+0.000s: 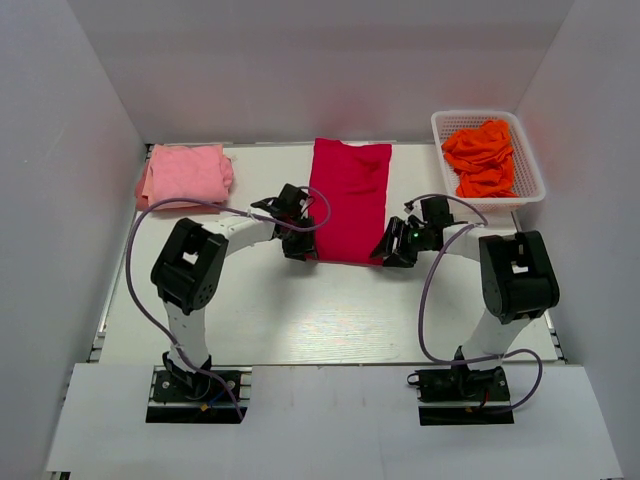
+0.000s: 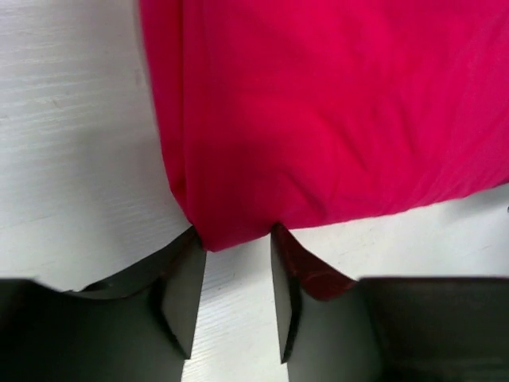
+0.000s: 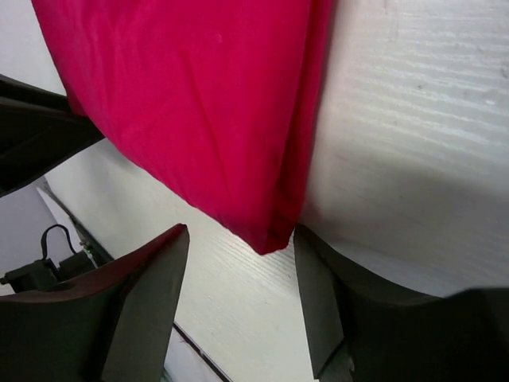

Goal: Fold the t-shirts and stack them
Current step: Grab one side of the 2/3 rectangular tshirt with both arms

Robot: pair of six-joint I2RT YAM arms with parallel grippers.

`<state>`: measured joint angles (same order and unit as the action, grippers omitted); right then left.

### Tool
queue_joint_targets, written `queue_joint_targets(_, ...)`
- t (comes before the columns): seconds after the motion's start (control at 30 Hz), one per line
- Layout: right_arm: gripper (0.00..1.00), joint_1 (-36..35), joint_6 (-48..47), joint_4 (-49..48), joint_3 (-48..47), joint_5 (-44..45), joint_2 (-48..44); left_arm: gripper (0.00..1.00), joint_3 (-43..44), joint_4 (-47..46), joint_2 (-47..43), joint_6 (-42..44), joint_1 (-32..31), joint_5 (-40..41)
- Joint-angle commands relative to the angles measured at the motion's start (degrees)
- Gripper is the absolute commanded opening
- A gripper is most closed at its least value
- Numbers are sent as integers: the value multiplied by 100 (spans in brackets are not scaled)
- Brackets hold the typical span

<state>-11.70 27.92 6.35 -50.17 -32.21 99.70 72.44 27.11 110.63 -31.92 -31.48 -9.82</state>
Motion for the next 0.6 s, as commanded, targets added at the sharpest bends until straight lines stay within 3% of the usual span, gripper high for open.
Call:
queue_joint_targets(0.0,62,-51,-173,7,-1,241,357,47,59,14,134,-59,-24,131)
queue_joint_targets(0.1,55,-60,-147,-168,95,294,454,40,-46,-119,187,-60,-77,7)
queue_joint_targets(0.2,41,-78,-76,-274,183,452,533,30,-46,-119,239,-60,-77,59)
queue_joint_targets(0.23,31,-86,-76,-266,192,522,568,26,-46,-49,240,-60,-77,60)
queue_joint_targets(0.3,19,-60,-76,-275,201,514,594,3,-46,13,292,-60,-77,112)
queue_joint_targets(0.37,0,-69,-129,-170,201,496,551,0,6,83,293,63,-77,112)
queue_joint_targets(0.57,0,-148,-480,620,438,443,-316,0,-695,-170,-488,-94,-314,-141)
